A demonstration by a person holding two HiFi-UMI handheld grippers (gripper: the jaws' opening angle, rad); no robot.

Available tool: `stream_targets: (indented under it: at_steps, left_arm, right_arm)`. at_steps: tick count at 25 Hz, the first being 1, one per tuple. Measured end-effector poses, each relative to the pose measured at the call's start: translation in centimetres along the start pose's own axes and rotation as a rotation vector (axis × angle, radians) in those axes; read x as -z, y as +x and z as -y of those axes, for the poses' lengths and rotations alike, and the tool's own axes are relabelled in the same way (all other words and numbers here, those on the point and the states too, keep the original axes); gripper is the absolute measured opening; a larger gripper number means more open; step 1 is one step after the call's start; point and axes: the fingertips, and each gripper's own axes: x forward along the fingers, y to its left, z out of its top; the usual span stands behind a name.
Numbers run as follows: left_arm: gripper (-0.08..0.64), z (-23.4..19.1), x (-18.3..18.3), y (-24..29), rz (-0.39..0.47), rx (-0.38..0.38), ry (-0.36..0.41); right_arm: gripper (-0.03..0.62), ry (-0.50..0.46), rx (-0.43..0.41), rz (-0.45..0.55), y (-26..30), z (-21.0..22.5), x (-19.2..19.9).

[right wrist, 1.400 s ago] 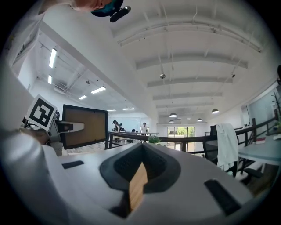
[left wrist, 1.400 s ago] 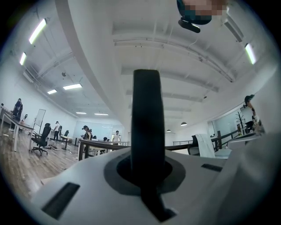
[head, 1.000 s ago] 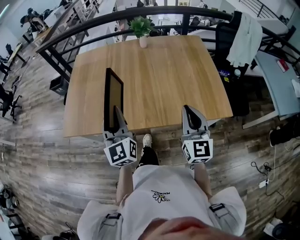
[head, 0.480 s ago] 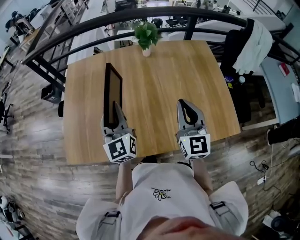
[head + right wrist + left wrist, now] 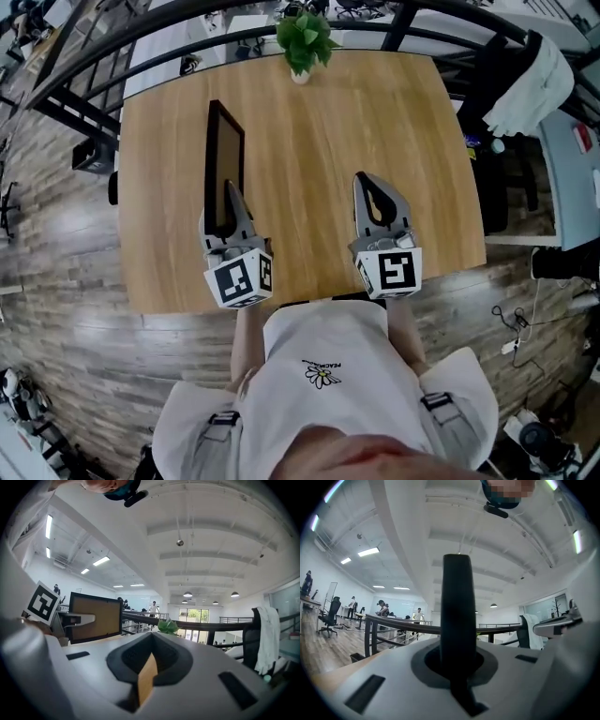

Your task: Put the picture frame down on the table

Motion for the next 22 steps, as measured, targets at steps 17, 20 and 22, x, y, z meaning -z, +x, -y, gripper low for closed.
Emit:
stream_targets:
  at_steps: [17, 20, 22]
  left_arm:
    - [0.023, 1.6, 2.2, 1.8, -0.139, -0.014, 0.39]
    - [0.025, 1.7, 6.3, 3.0, -0.299, 0.007, 0.651]
    - [0.025, 1.6, 8.5, 3.7, -0.363, 0.028, 0.758]
  right_arm:
    - [0.011, 0.018, -0.026, -0.012, 1.8, 2.9, 1.7]
    - [0.011, 0.02, -0.026, -0.03, 1.6, 2.8, 2.2]
    - [0.011, 0.002, -0.031, -0.035, 1.5, 2.6, 2.3]
